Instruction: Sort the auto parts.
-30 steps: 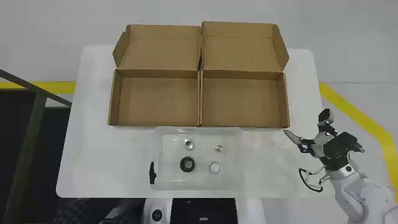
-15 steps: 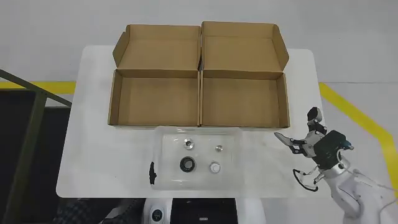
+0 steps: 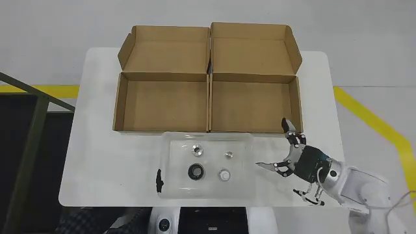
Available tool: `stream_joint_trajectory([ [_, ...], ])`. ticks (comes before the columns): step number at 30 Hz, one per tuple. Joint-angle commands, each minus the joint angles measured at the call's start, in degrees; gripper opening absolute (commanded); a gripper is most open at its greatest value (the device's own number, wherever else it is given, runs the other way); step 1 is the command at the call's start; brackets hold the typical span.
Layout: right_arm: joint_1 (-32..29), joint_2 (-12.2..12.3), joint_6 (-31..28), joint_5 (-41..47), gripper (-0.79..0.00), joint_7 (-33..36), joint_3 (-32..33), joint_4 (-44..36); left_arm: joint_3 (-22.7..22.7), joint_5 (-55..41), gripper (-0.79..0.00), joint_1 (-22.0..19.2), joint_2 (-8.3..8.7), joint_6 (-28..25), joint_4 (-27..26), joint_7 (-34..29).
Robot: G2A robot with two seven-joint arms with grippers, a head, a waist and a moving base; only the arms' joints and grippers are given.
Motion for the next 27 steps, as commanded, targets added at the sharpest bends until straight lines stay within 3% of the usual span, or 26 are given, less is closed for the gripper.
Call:
stream_joint_trajectory([
  [1,0.30,0.15,-1.14,-0.23,0.000,1.26,-0.88,-0.53,0.00,0.00,0.000,0.00,0.00,0.00,0.00,0.00],
  [17,5.96,1.73,-2.79,-5.66,0.000,12.97,-15.35,-1.88,0.00,0.00,0.000,0.00,0.00,0.00,0.00,0.00],
  [27,7.59,2.15,-1.57,-6.57,0.000,16.92,-19.17,0.00,0.00,0.00,0.000,0.00,0.00,0.00,0.00,0.00],
])
